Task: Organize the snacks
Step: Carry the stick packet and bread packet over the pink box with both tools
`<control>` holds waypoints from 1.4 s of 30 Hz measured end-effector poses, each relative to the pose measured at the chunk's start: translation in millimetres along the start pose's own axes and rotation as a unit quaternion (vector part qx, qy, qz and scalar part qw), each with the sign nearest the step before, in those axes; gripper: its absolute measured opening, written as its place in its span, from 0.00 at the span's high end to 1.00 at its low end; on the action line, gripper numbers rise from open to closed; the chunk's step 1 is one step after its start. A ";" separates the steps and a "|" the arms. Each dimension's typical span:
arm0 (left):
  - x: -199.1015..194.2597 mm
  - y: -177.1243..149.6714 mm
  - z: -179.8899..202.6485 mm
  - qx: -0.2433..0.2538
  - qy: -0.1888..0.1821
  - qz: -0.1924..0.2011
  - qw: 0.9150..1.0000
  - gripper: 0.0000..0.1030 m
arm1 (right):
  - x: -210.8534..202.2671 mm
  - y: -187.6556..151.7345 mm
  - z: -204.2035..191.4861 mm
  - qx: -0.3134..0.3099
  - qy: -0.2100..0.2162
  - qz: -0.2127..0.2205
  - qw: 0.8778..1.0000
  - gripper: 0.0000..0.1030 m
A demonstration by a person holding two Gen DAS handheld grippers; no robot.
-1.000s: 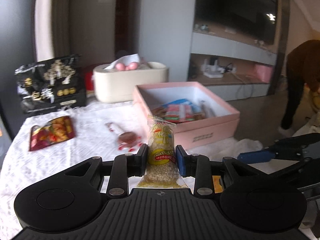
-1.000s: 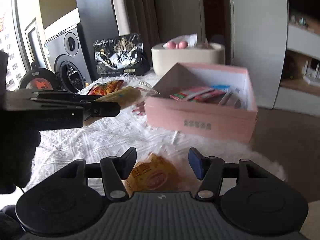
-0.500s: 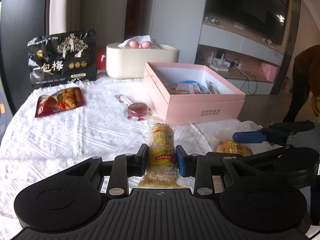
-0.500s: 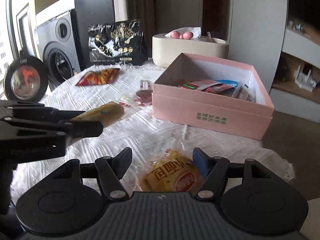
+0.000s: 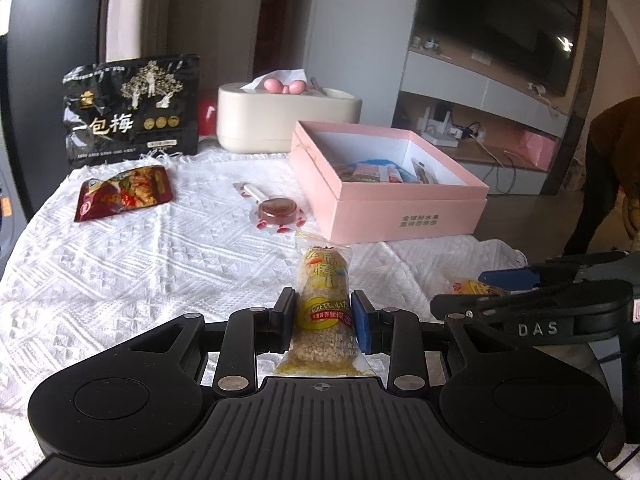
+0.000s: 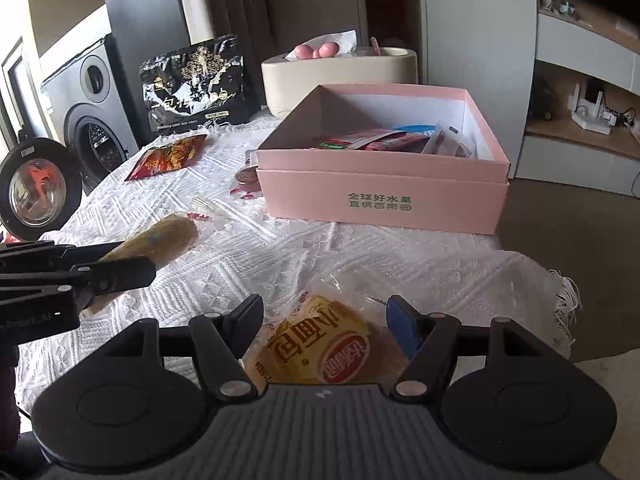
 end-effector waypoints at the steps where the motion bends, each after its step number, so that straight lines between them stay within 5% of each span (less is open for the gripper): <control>1: 0.2 0.5 -2.2 -0.003 0.005 0.001 1.000 0.66 | -0.1 -0.3 -1.3 -0.003 0.001 0.000 1.000 0.33; 7: 1.7 1.0 -20.5 -0.024 0.048 0.002 0.999 0.66 | -0.6 0.3 -7.1 -0.017 0.002 0.004 1.000 0.40; 11: 1.1 0.2 -30.4 -0.033 0.065 0.001 0.997 0.66 | -4.8 2.6 -13.7 -0.035 0.004 0.011 0.999 0.56; 20: -1.3 -0.2 -29.8 -0.029 0.072 0.002 0.997 0.66 | -9.6 2.9 -22.9 -0.064 0.019 0.017 0.998 0.61; 27: -0.9 -1.2 -27.7 -0.028 0.069 0.001 0.997 0.66 | -17.1 -4.5 -13.5 -0.036 0.015 0.024 0.999 0.42; 34: 0.5 -2.4 -27.9 -0.030 0.069 -0.001 0.997 0.66 | -47.9 -12.2 -9.3 -0.009 0.007 0.052 0.999 0.38; 36: 1.2 -3.2 -27.7 -0.031 0.069 -0.002 0.997 0.66 | -55.0 -12.1 -10.3 -0.020 -0.004 0.059 0.998 0.29; 42: 1.2 -6.3 -23.6 -0.026 0.063 -0.004 0.998 0.66 | -41.0 -24.4 -0.9 0.009 -0.016 0.023 1.000 0.24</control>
Point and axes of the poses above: each gripper's, at about its wrist camera, not at the fingertips, and x roughly the way its jaws point, z to its right, y to its top, the point moved 9 cm from there along x, roughly the way its jaws point
